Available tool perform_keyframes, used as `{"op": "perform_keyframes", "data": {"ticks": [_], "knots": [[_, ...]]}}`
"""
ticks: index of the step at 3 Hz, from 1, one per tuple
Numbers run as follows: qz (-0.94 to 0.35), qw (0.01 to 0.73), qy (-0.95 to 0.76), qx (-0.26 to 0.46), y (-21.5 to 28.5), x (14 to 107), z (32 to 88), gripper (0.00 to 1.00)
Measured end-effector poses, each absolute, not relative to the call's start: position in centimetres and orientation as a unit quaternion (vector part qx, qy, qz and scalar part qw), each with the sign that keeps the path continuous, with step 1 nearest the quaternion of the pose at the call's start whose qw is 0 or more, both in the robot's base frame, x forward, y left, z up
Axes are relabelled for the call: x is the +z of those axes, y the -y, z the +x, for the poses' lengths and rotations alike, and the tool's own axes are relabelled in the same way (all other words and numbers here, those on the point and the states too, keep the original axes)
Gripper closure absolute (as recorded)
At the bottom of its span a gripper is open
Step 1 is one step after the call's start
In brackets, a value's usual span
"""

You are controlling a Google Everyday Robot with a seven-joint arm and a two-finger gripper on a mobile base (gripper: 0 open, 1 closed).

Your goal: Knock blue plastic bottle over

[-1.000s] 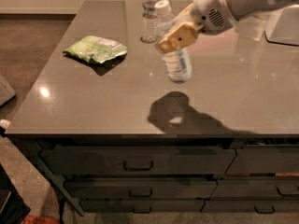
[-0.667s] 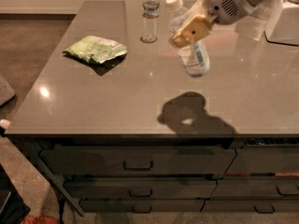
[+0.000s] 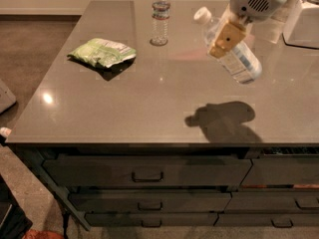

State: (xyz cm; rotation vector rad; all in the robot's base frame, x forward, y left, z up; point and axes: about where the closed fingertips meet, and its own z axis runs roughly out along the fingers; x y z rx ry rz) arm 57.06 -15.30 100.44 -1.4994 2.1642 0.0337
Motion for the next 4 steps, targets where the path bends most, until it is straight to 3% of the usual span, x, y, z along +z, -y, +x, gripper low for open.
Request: {"op": "perform_keyframes", "data": {"ticks": [2,4], "knots": [[-0.615,0.149,-0.774,-0.024,16.1,96.6,55.6,1.00],[-0.705,0.117,-0.699,-0.028,15.7,93.2,53.9,1.00]]}}
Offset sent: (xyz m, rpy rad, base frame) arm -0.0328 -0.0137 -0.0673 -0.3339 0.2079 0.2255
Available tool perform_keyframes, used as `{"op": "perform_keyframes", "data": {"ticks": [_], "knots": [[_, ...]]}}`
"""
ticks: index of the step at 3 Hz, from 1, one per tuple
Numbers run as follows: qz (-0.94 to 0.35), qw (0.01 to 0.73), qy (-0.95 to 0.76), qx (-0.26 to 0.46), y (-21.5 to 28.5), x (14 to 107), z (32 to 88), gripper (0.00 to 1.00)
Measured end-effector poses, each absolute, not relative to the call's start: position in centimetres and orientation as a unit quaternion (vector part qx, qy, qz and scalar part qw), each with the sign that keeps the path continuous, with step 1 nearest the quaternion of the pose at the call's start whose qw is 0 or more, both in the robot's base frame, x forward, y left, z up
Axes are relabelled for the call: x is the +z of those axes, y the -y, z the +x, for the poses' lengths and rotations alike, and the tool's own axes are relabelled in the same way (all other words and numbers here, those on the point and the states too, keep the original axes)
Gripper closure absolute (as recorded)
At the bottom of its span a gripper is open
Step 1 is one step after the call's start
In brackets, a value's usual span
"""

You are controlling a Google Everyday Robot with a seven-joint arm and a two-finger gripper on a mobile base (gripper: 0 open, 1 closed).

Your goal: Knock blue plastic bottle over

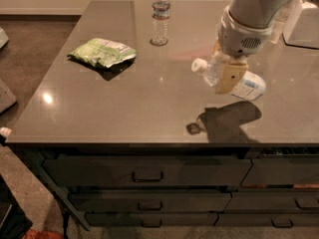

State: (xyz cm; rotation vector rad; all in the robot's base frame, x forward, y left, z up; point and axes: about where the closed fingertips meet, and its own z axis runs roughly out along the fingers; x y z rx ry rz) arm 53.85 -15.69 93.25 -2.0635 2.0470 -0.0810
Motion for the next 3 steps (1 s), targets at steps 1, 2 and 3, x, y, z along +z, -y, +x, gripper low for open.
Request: {"op": "perform_keyframes", "data": {"ticks": [1,2,3], "knots": [[-0.747,0.123,-0.652,-0.037,15.2,92.3,53.1,1.00],[-0.780,0.122,-0.612,-0.050,14.7,91.3,52.4,1.00],[-0.805,0.103,-0.580,-0.068,14.4,89.8,51.9,1.00]]}}
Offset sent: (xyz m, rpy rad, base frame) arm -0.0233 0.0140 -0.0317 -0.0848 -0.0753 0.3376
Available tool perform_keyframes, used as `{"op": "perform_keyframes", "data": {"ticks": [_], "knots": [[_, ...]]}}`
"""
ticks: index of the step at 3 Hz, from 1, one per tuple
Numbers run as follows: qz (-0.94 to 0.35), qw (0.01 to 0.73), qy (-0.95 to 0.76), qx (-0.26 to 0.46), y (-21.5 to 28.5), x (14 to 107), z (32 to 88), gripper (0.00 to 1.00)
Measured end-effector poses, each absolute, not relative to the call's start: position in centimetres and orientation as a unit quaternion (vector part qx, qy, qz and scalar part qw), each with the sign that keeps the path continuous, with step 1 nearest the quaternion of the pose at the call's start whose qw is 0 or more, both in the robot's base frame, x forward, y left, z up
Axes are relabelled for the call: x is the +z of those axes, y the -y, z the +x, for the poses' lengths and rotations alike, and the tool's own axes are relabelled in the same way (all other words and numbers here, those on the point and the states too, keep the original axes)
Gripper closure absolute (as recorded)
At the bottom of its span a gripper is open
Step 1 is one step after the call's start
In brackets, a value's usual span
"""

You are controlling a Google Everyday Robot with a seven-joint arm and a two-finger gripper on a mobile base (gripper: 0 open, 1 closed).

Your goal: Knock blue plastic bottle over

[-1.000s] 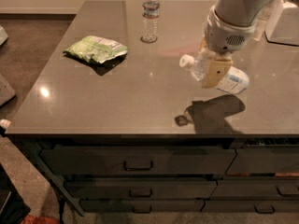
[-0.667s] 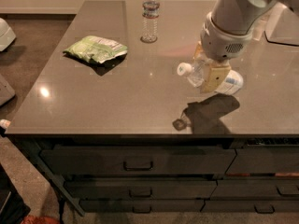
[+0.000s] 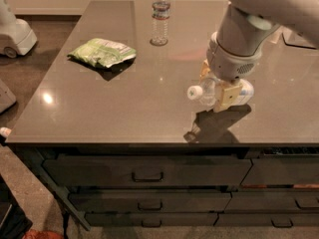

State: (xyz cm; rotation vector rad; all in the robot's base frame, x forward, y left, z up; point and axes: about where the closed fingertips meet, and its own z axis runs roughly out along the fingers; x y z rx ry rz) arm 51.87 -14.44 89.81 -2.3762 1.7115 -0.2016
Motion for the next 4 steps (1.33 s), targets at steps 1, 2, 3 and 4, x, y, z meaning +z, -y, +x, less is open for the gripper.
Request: {"op": "perform_keyframes", "data": {"ticks": [1,2,3,4], "knots": [[-0.815,0.091,-0.568,-0.072,14.3,88.8,51.6,1.00],[-0.824,0.082,-0.556,-0.064,13.5,87.1,51.4,0.98],[-0.824,0.079,-0.559,-0.050,12.8,86.0,51.4,0.67],[-0.823,0.078,-0.561,-0.039,12.3,85.5,51.3,0.36]]}}
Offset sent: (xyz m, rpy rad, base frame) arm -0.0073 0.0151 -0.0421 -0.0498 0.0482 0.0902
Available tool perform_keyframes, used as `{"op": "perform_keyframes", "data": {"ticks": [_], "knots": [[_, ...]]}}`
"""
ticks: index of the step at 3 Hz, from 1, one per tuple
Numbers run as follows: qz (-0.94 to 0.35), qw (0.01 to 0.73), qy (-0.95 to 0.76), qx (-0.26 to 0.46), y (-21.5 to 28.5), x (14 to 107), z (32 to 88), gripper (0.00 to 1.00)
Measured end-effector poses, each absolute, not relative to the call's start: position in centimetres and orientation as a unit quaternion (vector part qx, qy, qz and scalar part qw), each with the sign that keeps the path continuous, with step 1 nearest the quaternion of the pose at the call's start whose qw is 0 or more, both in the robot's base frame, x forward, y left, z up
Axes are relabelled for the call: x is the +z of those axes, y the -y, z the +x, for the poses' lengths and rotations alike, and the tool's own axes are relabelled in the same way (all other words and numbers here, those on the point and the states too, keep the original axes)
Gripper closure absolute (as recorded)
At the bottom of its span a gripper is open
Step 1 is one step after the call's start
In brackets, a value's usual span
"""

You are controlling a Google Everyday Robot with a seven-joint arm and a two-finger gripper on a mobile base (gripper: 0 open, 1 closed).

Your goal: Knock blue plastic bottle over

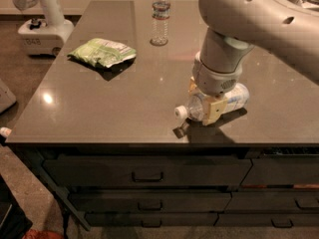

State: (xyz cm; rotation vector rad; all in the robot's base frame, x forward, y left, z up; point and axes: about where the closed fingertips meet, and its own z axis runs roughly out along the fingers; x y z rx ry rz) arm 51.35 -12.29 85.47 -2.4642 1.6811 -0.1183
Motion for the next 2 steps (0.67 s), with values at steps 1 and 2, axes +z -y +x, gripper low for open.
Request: {"op": "perform_keyframes", "data": {"ticks": [1,2], "knots": [[-0.823,0.079,-0.561,-0.041,12.32,85.56,51.30,0.05],[-0.823,0.079,-0.561,-0.042,12.32,85.58,51.27,0.00]]}}
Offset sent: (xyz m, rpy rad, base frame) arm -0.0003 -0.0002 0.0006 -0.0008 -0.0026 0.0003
